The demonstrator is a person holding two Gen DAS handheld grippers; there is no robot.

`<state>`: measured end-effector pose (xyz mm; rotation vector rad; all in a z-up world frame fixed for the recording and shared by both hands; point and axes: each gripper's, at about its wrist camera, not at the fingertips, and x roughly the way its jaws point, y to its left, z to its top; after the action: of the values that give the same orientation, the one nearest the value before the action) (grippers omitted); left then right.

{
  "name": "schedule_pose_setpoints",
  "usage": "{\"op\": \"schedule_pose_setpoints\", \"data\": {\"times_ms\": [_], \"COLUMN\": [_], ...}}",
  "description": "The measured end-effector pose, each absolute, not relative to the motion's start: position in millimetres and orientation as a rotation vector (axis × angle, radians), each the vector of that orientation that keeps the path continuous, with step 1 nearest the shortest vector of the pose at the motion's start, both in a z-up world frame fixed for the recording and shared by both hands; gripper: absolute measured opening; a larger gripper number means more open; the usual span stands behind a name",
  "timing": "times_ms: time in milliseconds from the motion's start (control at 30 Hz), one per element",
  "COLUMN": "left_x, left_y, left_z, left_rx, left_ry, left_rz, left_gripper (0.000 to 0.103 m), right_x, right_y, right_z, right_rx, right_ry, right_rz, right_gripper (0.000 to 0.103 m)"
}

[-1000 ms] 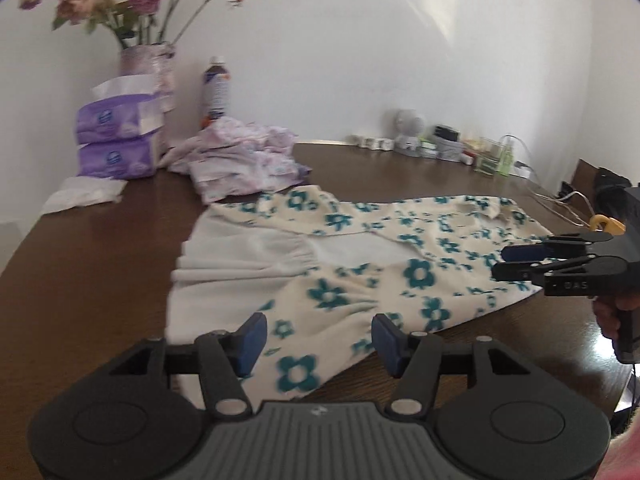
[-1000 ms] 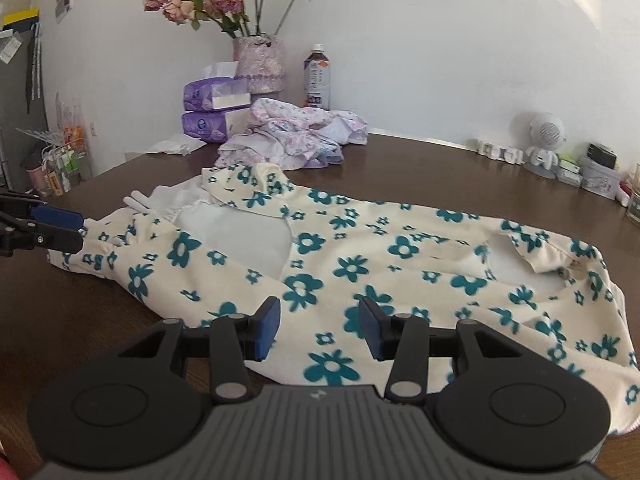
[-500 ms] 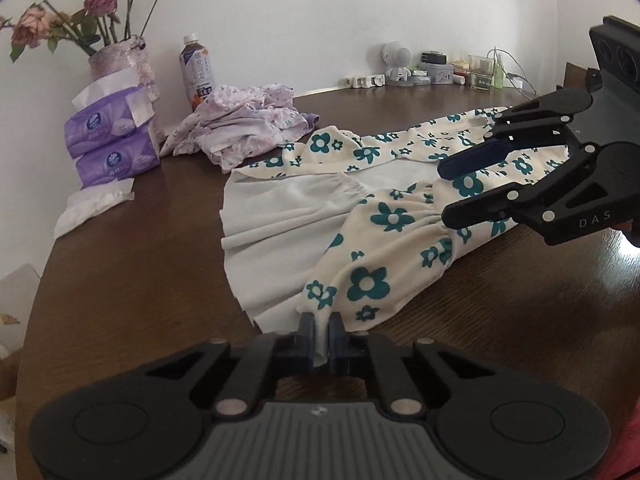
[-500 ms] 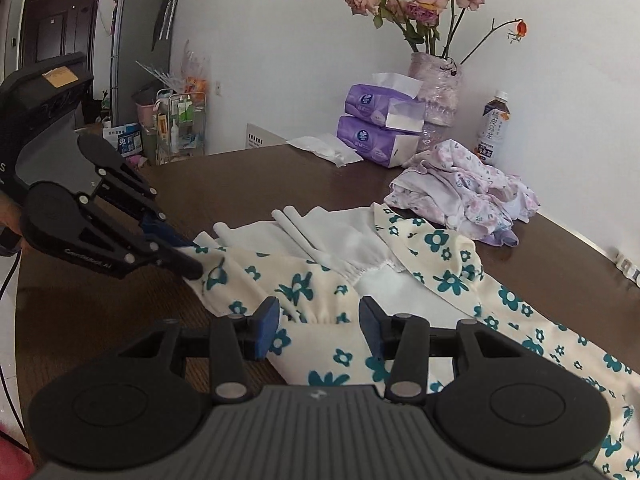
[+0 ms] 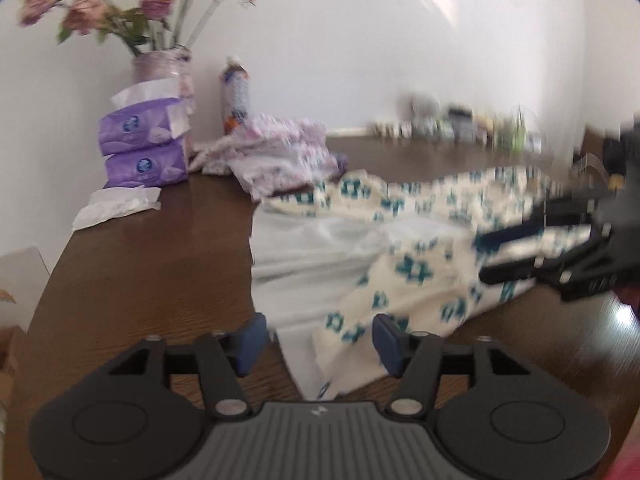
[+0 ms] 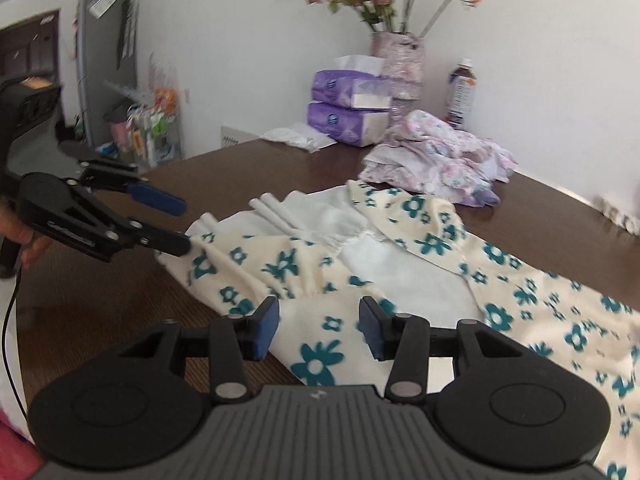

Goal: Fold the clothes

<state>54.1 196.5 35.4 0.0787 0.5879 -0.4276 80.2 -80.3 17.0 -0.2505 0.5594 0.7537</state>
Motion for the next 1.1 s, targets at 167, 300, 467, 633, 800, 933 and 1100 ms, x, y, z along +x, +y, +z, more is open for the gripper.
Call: {"op": "schedule_pose_setpoints", "data": {"times_ms": [167,300,467,633,800,933,1100], "left_x": [52.9,70.7,88.3,98.9,104.2,103.0,102.2], "left_y": [180.6,130.9,87.1,84.5,100.1,99.5,98.2], "left_z": [49.5,39.3,21.7,0.6,-4.6,-4.5,-4.2], "left_rx": [-0.103,-0.136,-0.109,-0.097,-0.184,-0.186,-0.190], "left_ry": [0.510,0.543,0.601,0.671,0.682,0.679,0.679], "left_rz": [-0.514,-0.658,-0.718,-0.649,-0.620,-0.605,-0.581], "left_gripper": [0.062,0.057,0.049,0.039,0.026,0.026,0.022], "right_x": [89.4,103.3,105.1,99.1,99.3,112.4,115.1], "right_y": [-115.5,-118.6,-117.3,-139.8,-193.5,-247.8,-292.4], "right_z": [17.3,3.5,-6.5,1.5,4.6,-5.6,-10.9], "right_rx": [-0.127,-0.084,-0.094,-0.078,-0.071,-0.041,-0.002], "right_ry": [0.605,0.670,0.681,0.642,0.611,0.651,0.647], "right_rz": [0.656,0.631,0.639,0.612,0.442,0.260,0.179], "right_gripper": [0.038,0.028,0.028,0.029,0.029,0.027,0.011]}}
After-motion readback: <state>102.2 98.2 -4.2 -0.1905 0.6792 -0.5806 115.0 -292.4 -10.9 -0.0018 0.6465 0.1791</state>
